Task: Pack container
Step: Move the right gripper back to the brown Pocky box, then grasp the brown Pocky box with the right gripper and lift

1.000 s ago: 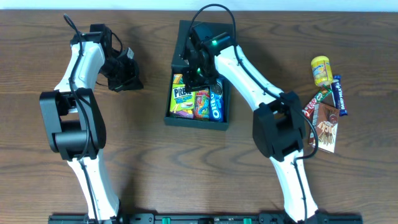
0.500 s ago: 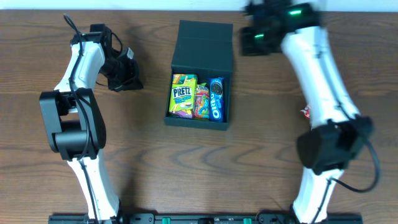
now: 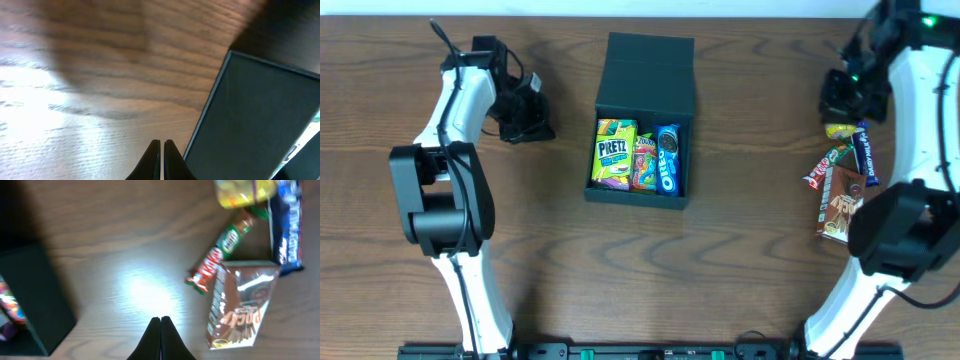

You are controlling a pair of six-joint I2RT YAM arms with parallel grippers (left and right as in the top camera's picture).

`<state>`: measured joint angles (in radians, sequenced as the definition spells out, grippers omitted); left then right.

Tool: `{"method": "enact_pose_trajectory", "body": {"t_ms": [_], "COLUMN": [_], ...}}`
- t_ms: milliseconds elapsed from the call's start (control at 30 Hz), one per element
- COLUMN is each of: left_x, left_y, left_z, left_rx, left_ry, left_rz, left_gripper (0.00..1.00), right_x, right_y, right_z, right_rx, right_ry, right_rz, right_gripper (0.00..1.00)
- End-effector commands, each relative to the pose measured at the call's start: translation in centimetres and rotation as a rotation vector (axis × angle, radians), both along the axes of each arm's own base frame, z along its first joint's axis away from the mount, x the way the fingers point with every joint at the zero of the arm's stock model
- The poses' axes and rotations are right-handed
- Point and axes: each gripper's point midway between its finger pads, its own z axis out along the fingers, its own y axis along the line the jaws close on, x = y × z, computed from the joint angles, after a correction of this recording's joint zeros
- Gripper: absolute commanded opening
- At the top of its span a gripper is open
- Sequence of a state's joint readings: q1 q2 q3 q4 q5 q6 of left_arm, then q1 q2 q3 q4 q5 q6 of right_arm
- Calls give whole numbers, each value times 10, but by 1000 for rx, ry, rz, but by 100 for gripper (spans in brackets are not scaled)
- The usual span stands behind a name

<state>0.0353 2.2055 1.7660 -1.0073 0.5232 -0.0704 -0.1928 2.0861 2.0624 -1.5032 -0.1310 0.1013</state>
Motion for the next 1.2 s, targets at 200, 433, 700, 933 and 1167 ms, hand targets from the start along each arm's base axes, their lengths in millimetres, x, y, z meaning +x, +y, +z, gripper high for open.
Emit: {"method": "enact_pose_trajectory", "body": {"t_ms": [200,433,700,933,1167], "left_x": [10,17,22,20,14], "left_y": [-13,-13,-15,-24,-33], "left_z": [11,14,15,15,14], "left_rx": [54,62,61,60,59], "left_ry": [-59,-82,-105,-103,-85], "left_rz": [-39,-25,-29,-50,-71], "left_gripper": [6,6,6,6,6], "right_x": [-42,-87,-126,-123,-117], "right_y": [-20,-46,-49,-53,-64], "right_z": [5,35,-42,-79,-104], "right_rx": [-17,-115,-97,-94,-100], "right_ry": [23,-173,-131,-131,-108], "right_rz": [-8,-86,-178,-192,-178], "right_gripper": [1,2,66,99,99]}}
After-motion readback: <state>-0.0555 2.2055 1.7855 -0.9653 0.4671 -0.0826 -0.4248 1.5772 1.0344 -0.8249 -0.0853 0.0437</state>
